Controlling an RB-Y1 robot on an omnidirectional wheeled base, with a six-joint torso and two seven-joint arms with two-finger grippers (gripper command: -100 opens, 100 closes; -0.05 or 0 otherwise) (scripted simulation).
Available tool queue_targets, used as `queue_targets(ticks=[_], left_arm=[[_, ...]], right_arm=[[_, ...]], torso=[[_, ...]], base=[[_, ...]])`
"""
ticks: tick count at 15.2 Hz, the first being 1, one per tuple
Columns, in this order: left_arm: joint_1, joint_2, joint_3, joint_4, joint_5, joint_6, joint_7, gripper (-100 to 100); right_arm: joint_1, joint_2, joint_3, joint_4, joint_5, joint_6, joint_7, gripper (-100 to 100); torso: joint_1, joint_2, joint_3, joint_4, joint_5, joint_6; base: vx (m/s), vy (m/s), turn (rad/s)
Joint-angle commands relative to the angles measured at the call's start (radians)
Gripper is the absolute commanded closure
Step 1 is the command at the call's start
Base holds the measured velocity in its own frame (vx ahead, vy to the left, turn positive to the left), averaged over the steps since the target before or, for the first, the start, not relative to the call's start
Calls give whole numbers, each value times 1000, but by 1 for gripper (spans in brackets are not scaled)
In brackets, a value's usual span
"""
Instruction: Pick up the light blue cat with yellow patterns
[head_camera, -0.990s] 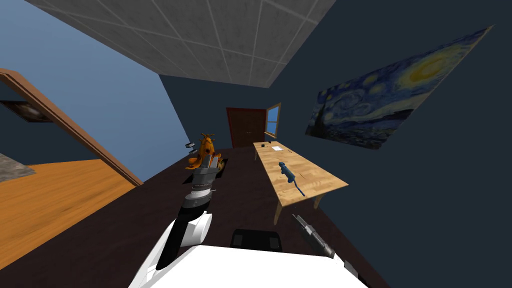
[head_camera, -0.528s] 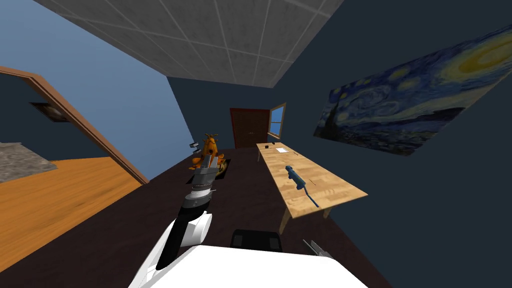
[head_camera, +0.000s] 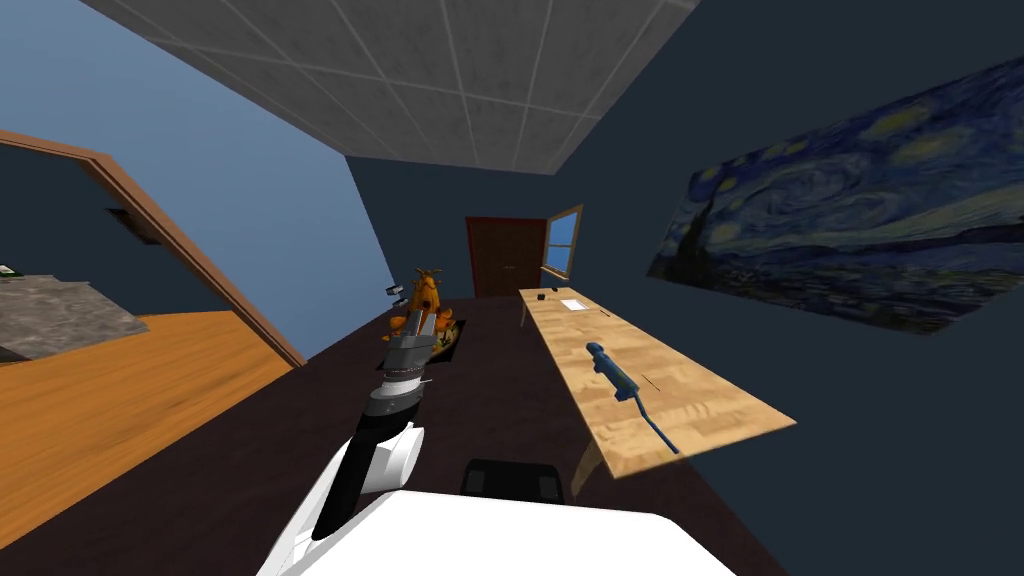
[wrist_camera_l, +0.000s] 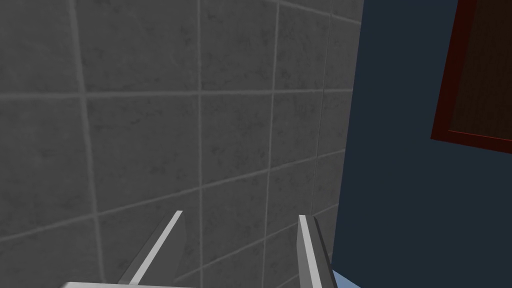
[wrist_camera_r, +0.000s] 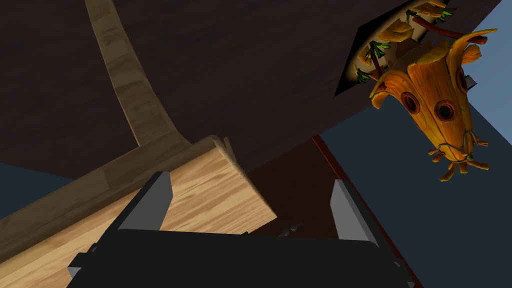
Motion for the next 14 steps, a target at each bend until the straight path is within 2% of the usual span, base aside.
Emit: queue_targets(ticks=[1,3,4,5,6,7,8,11,12,13,14], left_arm=[[0,0,0,0,0,0,0,0],[0,0,0,0,0,0,0,0],[0,0,0,0,0,0,0,0],[0,0,0,0,0,0,0,0],[0,0,0,0,0,0,0,0],[0,0,0,0,0,0,0,0],[0,0,0,0,0,0,0,0],[0,0,0,0,0,0,0,0],[0,0,0,0,0,0,0,0],[0,0,0,0,0,0,0,0],[0,0,0,0,0,0,0,0]], right_arm=[[14,-50,-15,50,42,-14,-3,-100],[14,-54,-15,70,42,-14,-3,-100],[25,-93,-25,94,71,-21,-6,-100],[25,-93,-25,115,71,-21,-6,-100],[35,-127,-36,154,99,-28,-8,-100],[35,-129,-36,158,99,-28,-8,-100],[43,-163,-47,192,125,-34,-9,-100],[43,-163,-47,200,125,-34,-9,-100],[50,-196,-58,233,148,-40,-11,-100],[50,-196,-58,240,148,-40,-11,-100],[56,-227,-68,272,170,-45,-11,-100]], torso=[[0,0,0,0,0,0],[0,-4,-2,-1,0,0],[-1,-2,-1,-1,0,0],[-1,-2,-1,0,0,0],[-1,-2,-1,0,0,0],[-1,-3,-2,-1,0,0],[-1,-4,-2,-1,0,0],[1,-4,-3,-1,0,0],[-1,0,0,0,0,0],[-2,1,0,0,0,0],[-1,1,0,0,0,0]], base=[[232,85,116],[197,50,55],[178,47,78],[185,65,91],[219,59,94],[225,59,99],[241,83,119],[188,51,35],[134,27,61],[159,41,98],[202,66,141]])
